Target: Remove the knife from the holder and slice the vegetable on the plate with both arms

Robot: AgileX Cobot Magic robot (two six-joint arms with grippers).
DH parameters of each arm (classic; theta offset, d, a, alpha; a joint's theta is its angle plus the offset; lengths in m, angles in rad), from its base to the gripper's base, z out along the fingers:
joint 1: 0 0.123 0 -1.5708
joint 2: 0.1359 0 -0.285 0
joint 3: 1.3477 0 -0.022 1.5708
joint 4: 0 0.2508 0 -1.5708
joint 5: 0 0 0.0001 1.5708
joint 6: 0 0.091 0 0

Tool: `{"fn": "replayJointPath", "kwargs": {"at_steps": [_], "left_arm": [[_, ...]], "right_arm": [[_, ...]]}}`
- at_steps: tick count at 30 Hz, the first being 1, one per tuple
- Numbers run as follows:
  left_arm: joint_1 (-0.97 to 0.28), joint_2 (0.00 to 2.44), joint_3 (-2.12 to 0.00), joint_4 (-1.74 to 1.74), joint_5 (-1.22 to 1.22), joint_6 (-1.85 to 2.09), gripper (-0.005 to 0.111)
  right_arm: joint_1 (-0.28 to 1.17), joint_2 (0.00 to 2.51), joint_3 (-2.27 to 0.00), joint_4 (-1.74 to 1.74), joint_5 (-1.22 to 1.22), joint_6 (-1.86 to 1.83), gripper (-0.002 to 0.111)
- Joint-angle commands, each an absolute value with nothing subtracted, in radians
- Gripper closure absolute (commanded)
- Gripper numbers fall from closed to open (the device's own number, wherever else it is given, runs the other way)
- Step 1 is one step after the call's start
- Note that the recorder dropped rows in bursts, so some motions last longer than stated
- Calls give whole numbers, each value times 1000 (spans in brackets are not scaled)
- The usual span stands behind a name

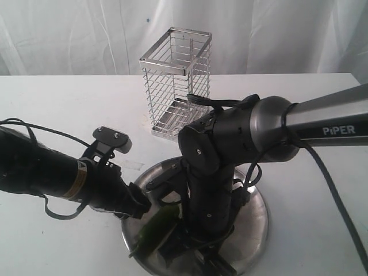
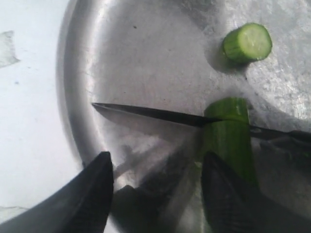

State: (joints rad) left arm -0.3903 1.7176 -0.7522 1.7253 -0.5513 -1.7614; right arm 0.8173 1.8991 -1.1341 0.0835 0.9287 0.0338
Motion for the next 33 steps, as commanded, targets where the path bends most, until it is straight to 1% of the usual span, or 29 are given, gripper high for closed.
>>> {"fn": "replayJointPath", "kwargs": {"at_steps": [1, 5, 16, 23, 27, 33], "left_arm": [[-335, 1683, -745, 1744, -509, -1764, 48], [-322, 1685, -745, 1744, -502, -1744, 48], [-322, 1694, -747, 1536, -568, -1582, 48], [-322, 1788, -747, 1365, -665, -1444, 48], [-351, 1861, -753, 1320, -642, -1378, 48], [-382, 1929, -780, 1333, -610, -1385, 48]], "right_arm": [[819, 1909, -1137, 94, 893, 8, 108], [819, 1909, -1137, 96, 896, 6, 108], [819, 1909, -1137, 96, 890, 0, 108], [819, 1909, -1137, 96, 893, 0, 108], [819, 1909, -1137, 96, 893, 0, 108], [819, 1909, -1137, 101, 906, 0, 108]]}}
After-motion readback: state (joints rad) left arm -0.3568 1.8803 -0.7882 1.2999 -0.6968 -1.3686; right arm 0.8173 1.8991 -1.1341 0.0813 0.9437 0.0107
